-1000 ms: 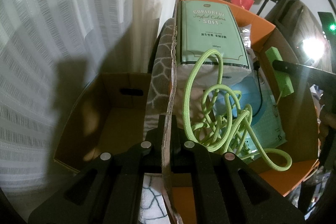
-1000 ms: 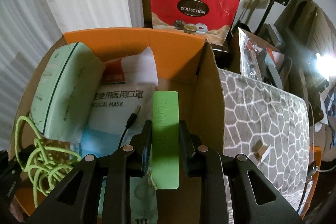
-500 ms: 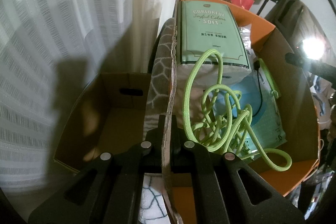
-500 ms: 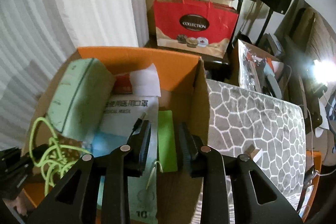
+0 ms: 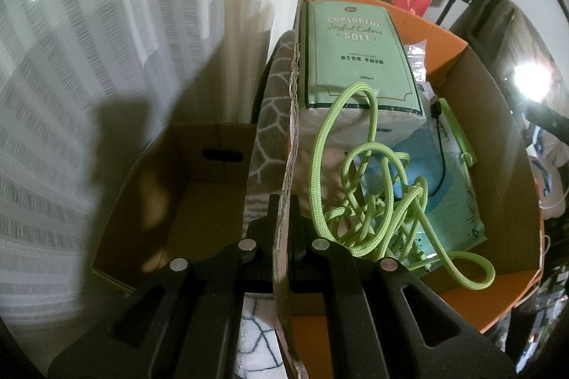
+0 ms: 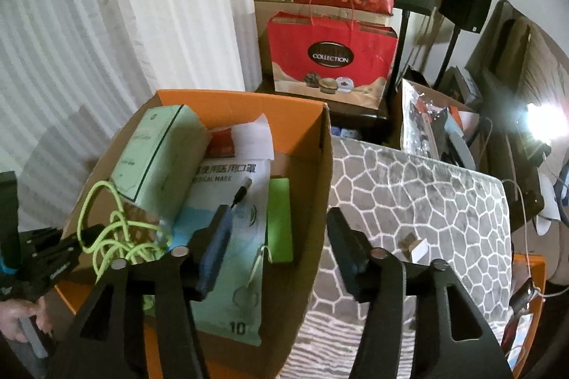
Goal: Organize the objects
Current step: 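Carry the power bank into the box beside the mask bag and release, then move the open right gripper back to the white card on the blanket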
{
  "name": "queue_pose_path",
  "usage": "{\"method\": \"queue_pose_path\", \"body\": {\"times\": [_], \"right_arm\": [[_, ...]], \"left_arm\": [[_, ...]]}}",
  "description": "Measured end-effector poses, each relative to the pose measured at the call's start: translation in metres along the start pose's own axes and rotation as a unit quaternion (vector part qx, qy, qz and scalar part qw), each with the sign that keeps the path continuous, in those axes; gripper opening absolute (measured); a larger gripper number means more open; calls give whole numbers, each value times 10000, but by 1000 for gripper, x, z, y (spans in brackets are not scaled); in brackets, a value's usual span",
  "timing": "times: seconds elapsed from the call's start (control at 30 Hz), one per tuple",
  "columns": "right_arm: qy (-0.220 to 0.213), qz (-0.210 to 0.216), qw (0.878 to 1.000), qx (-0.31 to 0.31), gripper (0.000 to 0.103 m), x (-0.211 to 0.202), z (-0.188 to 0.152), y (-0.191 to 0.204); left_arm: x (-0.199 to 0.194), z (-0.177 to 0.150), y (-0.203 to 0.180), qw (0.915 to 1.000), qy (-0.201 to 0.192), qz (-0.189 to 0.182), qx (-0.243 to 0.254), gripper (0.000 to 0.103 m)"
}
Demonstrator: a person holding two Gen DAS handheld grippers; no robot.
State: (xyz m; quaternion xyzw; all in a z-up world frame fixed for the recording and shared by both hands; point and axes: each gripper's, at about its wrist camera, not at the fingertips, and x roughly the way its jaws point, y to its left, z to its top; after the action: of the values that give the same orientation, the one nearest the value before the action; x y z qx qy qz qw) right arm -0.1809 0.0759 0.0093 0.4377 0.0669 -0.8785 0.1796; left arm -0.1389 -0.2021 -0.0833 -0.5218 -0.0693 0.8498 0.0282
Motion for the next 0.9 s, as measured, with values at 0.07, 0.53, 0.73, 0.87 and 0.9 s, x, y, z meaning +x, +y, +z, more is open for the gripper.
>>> {"method": "queue_pose_path", "body": {"times": [0.07,0.53,0.73,0.87,0.9], "right_arm": [[-41,15,10000,-8,71,-5,-3,-1],[-111,-166,9998,-45,90,-29,-26,-12],[-121,-195,9997,71,101,-34,-37,-26],[-109,-211,9995,188,101,-37,-44,-39],[-98,-230,9995,206,101,-38,-46,-41]], "left_arm": [[0,0,0,10000,-1,-2,1,2],[1,0,1,10000,0,8,4,2],[2,-1,3,10000,-1,18,11,3],[2,0,3,10000,3,19,2,3],[2,-1,3,10000,5,24,4,3]]}}
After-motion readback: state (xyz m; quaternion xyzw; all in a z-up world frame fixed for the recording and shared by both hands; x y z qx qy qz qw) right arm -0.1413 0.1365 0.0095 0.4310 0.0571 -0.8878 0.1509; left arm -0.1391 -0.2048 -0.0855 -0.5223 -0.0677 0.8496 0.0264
